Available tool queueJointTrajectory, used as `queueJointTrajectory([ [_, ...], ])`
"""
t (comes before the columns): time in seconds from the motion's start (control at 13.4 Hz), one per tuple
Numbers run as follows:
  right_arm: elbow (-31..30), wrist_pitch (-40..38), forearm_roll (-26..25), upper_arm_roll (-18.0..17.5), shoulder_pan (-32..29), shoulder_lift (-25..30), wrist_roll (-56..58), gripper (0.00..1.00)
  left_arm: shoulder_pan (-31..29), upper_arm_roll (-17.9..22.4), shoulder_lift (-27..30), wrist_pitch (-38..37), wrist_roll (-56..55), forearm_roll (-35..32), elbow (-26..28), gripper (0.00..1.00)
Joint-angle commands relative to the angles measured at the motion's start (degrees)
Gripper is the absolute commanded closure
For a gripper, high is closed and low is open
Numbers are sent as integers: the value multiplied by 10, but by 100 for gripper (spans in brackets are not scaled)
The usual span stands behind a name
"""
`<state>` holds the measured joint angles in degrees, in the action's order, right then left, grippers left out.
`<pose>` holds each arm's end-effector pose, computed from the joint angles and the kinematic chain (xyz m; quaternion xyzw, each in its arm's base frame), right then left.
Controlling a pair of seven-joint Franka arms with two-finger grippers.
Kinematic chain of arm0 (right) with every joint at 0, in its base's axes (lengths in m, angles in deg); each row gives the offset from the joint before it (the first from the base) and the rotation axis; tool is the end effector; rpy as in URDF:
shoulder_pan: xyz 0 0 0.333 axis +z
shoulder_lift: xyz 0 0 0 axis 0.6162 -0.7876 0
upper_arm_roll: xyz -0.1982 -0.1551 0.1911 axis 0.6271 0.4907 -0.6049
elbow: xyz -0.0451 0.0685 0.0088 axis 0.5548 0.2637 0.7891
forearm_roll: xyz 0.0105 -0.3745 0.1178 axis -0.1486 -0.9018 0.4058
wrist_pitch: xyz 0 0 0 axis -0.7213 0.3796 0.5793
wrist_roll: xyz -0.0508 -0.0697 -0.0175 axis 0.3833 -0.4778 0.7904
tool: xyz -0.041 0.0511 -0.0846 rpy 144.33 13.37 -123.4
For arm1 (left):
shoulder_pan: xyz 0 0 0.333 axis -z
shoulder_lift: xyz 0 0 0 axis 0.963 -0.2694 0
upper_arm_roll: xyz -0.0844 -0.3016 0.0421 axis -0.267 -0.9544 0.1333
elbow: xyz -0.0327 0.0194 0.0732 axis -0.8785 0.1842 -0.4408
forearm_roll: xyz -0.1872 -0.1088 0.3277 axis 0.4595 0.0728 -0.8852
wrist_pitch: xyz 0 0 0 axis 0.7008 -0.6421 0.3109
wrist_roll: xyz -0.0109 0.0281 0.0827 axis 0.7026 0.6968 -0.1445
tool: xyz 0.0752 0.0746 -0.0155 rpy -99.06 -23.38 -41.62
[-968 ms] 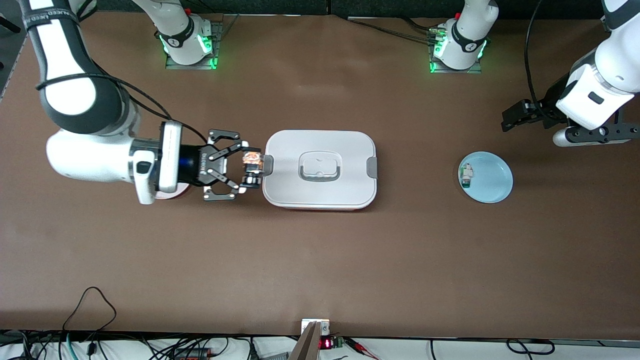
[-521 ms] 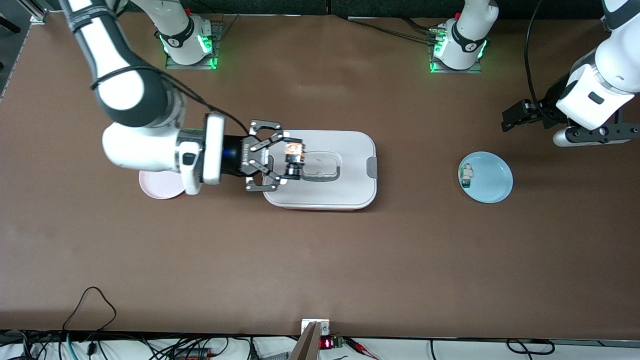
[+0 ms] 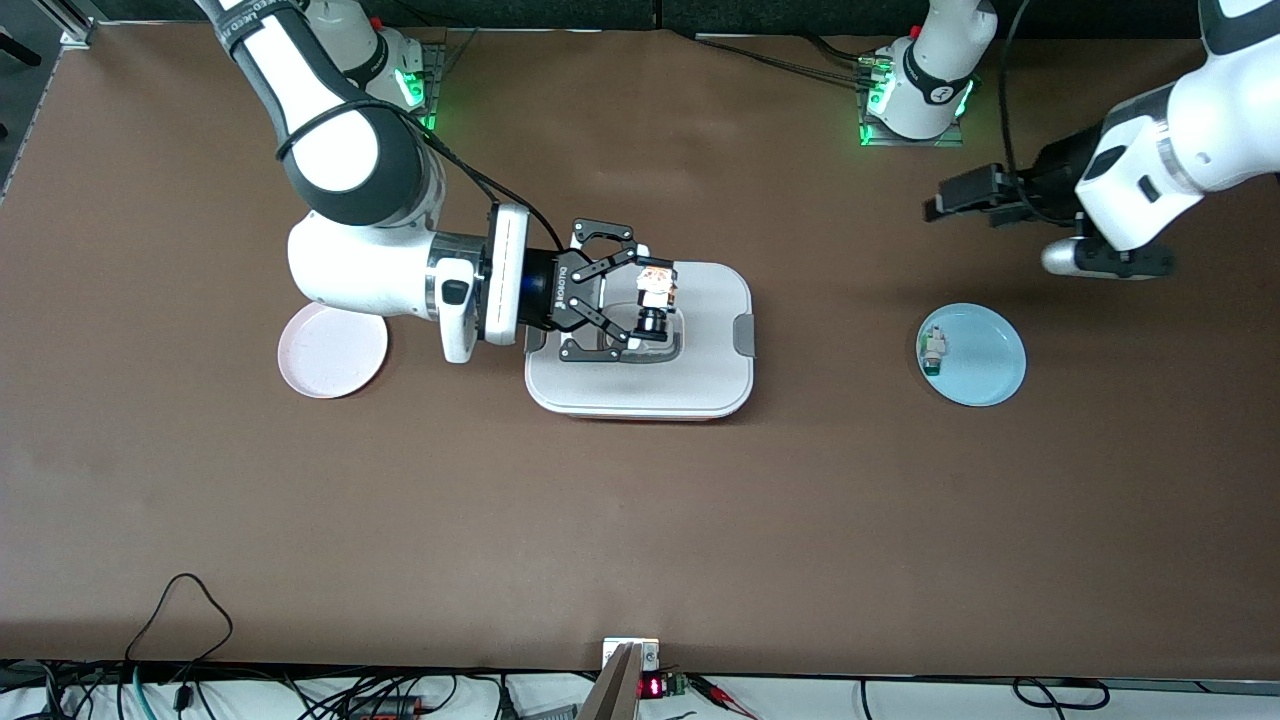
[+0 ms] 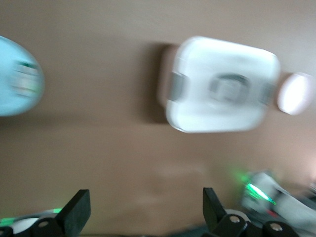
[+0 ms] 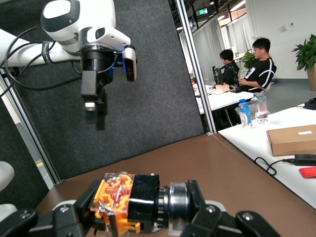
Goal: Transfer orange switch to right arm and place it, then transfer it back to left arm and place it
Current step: 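Hold the switch over the box while the left gripper approaches it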
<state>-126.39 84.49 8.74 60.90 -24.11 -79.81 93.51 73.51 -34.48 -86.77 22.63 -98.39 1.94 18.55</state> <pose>0.6013 0.3975 0.4564 -0.6186 -0.4267 -0.4093 0.5175 0.5489 -0.1282 0.5858 0.9545 0.0478 -0.1516 0.2522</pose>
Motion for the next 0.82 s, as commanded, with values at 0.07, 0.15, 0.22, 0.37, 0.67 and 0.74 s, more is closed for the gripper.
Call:
queueJointTrajectory([
  [0.07,35,19,31,0,19,-21,-2,79,-11,1,-52,-6,13,158,-3,0],
  [0.15,47,21,36,1,25,-28,-3,79,-14,1,-72,-4,14,214,-3,0],
  [0.22,52,32,39,1,30,-32,-3,79,-14,1,-89,-1,21,260,-4,0],
  [0.37,58,51,40,1,37,-35,-8,79,-12,0,-114,36,54,311,5,0],
  [0.67,69,51,38,2,40,-34,-55,79,1,-1,-143,79,99,397,10,0],
  [0.74,70,51,37,2,40,-34,-57,79,11,-1,-146,98,99,418,9,0],
])
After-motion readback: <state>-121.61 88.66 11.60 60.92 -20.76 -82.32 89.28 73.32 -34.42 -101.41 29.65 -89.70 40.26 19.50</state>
